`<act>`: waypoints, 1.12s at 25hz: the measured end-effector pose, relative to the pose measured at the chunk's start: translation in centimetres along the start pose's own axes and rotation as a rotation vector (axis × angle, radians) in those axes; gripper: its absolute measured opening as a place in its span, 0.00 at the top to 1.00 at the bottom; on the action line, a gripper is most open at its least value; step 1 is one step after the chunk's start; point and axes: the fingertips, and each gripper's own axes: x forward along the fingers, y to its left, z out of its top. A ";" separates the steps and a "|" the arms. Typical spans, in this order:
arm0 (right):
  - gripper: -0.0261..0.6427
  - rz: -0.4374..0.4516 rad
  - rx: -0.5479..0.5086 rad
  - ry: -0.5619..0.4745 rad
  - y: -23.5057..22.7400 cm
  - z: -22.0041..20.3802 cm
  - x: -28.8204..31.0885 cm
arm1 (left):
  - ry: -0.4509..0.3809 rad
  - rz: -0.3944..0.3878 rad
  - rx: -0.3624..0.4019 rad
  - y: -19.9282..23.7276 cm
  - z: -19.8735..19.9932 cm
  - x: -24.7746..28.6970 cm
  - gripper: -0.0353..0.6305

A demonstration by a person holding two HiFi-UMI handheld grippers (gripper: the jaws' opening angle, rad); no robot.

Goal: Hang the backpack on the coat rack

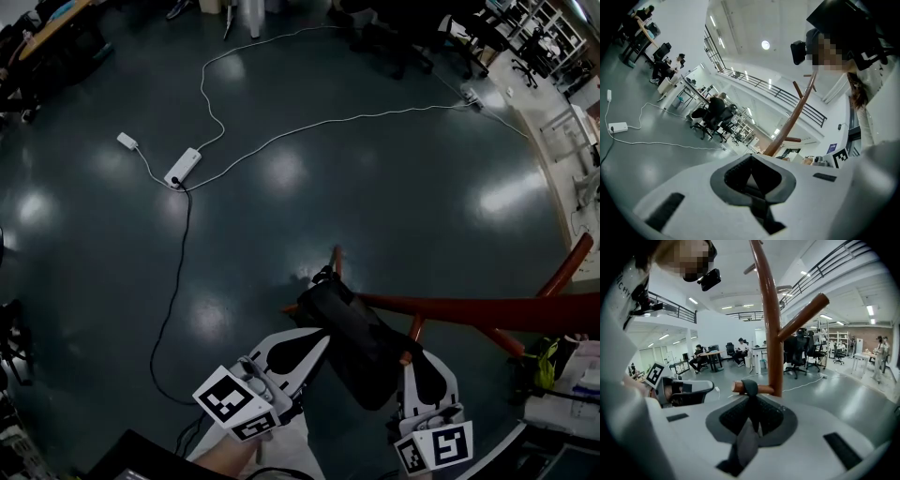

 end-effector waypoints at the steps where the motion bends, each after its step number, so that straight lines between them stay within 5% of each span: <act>1: 0.89 -0.002 -0.006 0.002 -0.1 -0.1 0.2 | 0.000 0.002 -0.005 0.1 -0.1 -0.1 0.93; 28: 0.89 -0.046 -0.046 0.045 -1.1 -1.5 1.4 | 0.011 0.019 -0.021 0.3 -0.5 -1.2 0.93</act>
